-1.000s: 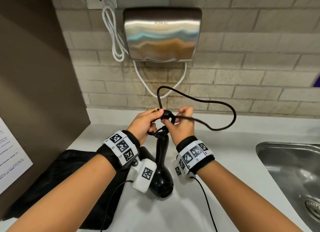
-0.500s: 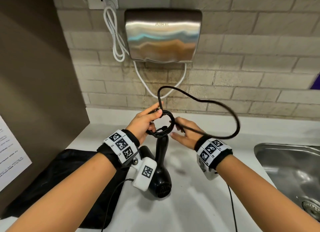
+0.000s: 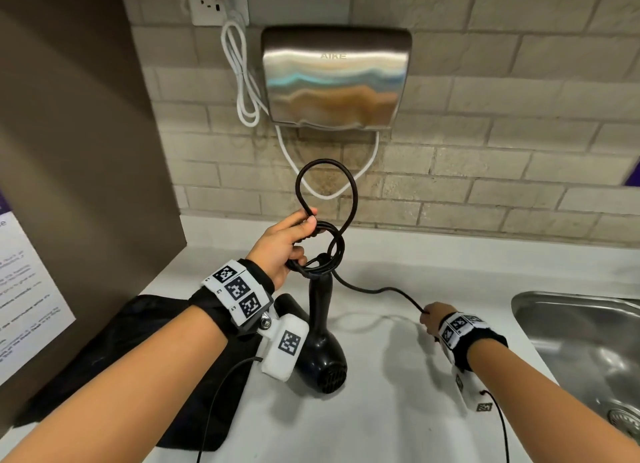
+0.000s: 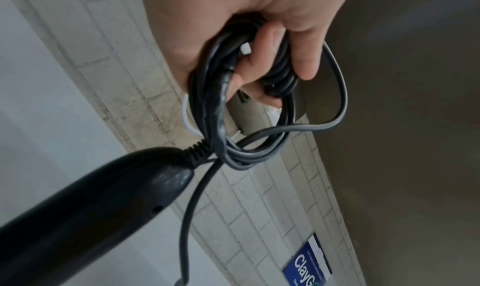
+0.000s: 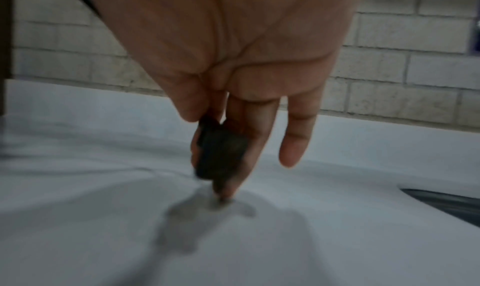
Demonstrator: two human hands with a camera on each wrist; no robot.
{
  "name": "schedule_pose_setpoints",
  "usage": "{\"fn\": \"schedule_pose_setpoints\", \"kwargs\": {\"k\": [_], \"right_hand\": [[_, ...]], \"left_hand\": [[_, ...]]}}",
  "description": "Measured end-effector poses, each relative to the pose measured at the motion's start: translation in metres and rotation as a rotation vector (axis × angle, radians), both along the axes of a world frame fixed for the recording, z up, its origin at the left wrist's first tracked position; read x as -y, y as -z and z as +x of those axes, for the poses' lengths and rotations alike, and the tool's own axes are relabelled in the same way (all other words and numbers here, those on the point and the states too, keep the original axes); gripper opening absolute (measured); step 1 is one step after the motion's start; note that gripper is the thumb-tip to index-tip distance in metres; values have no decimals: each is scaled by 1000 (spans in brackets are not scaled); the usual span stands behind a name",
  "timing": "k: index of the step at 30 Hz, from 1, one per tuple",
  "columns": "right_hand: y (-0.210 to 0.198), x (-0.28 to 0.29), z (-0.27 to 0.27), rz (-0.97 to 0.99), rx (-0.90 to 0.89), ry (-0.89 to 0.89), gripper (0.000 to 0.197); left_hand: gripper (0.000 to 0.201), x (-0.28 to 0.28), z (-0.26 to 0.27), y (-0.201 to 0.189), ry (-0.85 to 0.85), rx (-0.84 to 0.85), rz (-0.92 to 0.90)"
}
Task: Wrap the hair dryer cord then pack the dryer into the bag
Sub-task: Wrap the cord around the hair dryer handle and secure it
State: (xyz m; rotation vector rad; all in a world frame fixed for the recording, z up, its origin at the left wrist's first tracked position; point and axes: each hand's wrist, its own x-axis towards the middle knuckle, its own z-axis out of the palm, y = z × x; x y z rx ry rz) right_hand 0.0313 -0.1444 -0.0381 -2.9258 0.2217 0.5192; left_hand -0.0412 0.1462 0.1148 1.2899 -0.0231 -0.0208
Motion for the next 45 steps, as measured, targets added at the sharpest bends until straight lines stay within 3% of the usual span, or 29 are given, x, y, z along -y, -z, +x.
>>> {"fn": "schedule_pose_setpoints", "kwargs": {"k": [4,8,10,12,17,20,24,28,32,36,38,41,45], "right_hand": [[-30,-39,-16,227,119,-25,44],[-71,-91,-29,702,221,-337,54],[-85,-113,-35,775,325,-497,55],[-87,-125,-38,808,313,-548,49],[-78,-129,-34,844,270,-475,29],[-78,-123,-22,763,385,-429,18],[-84,-107,8,816,598,-107,15],[-83,-92,33,704,489,83,16],[-89,-102,24,441,398,-113,20],[-112,-126,-10,764,331,-523,34],[-117,-129,-20,859,234,-621,36],[-113,-126,-26,1071,156,-611,38],[-106,-122,-27,1167,209,-520,41]], "left_hand": [[14,3,-2,0,-13,10,16],[17,6,-1,1,-4,25,32],[18,6,-1,1,4,41,55],[21,6,-2,1,13,57,72],[21,0,-5,-1,-3,44,74],[19,-4,-6,-1,15,18,48],[20,-6,-14,-4,115,-22,38],[20,-4,-16,-2,132,-40,18],[19,-2,-11,-2,90,-34,-6],[16,1,-7,-4,30,-19,12],[16,2,-5,-5,8,-8,18],[18,1,-5,-4,-5,6,21],[26,2,-8,-4,54,13,19]]}}
